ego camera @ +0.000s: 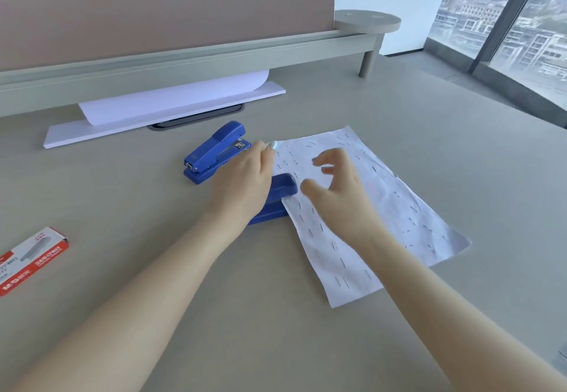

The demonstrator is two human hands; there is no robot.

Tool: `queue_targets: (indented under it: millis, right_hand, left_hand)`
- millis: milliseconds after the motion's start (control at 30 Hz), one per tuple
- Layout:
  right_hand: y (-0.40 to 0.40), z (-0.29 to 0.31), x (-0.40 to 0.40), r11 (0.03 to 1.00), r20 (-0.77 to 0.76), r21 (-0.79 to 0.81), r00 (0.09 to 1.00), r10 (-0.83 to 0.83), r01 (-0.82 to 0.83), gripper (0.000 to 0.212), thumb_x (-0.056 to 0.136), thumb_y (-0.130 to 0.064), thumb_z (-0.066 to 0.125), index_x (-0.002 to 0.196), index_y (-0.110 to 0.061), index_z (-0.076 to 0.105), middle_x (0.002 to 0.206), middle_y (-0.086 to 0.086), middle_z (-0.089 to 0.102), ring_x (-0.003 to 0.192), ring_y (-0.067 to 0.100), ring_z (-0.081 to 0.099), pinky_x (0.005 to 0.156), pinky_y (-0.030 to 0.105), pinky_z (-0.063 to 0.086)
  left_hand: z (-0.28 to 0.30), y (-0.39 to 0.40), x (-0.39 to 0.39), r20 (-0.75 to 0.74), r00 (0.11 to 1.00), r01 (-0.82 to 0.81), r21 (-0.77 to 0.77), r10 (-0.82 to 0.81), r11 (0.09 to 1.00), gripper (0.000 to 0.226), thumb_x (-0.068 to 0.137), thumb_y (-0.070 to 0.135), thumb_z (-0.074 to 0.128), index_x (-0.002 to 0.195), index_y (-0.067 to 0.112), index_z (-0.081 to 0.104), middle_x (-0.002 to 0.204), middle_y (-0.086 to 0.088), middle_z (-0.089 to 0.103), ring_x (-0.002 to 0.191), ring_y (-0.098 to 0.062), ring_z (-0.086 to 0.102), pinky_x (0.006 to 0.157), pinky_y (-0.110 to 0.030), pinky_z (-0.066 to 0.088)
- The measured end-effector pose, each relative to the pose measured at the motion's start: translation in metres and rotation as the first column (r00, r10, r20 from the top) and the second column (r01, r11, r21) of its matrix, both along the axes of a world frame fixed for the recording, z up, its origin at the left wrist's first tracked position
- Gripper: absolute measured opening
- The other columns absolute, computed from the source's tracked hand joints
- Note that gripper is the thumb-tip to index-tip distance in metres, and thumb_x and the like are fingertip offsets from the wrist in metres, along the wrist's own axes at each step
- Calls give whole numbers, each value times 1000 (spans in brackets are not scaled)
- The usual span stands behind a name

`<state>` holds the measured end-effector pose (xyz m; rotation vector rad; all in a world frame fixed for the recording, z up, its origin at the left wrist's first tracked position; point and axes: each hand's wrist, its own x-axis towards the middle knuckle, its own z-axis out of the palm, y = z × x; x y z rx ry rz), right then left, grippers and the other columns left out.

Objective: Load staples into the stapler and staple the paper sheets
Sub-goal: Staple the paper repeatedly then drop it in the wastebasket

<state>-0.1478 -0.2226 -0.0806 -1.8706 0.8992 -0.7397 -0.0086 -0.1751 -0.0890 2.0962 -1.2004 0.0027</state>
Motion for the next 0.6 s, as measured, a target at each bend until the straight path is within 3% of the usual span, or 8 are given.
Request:
queue_targets:
  millis: [100,233,333,467,600]
  right_hand:
    - [14,-21,0,994,-209,-32,973,94,-103,52,83,-24,58,129,-24,33,127,-13,33,124,12,31,92,24,28]
    - [11,-36,5,976,-368,-204,930,-6,-74,65,80,-33,61,136,-23,30,140,-7,34,130,18,29,101,26,26]
    - [7,-35,1,974,-370,-224,927,-62,-24,45,82,-31,59,122,-19,43,126,-5,46,118,17,40,85,23,33]
    - [5,-31,-8,953,-346,-301,928,-141,32,12,83,-18,54,91,-14,61,98,-3,56,92,21,54,66,26,37]
    - [0,-22,-26,990,-101,-17,985,-143,142,14,82,-18,56,69,-16,58,67,-11,56,58,2,49,54,16,38]
  left_hand:
    - [-5,7,-4,228,973,65,-114,-37,991,38,90,40,23,69,12,35,55,-1,43,52,-26,41,51,-36,30]
    - [-22,27,-1,461,882,111,1,-99,994,44,89,50,23,64,16,35,50,1,46,47,-21,36,51,-30,29]
    - [-26,31,9,488,869,90,5,-81,996,57,90,58,15,61,14,37,45,3,38,44,-20,33,50,-29,28]
    - [-28,31,21,470,882,63,-22,-45,998,65,87,63,6,62,14,39,45,0,47,45,-23,42,51,-32,31]
    - [-25,33,22,446,895,49,-60,-18,997,53,87,56,26,75,11,52,68,-4,60,64,-29,54,61,-38,39]
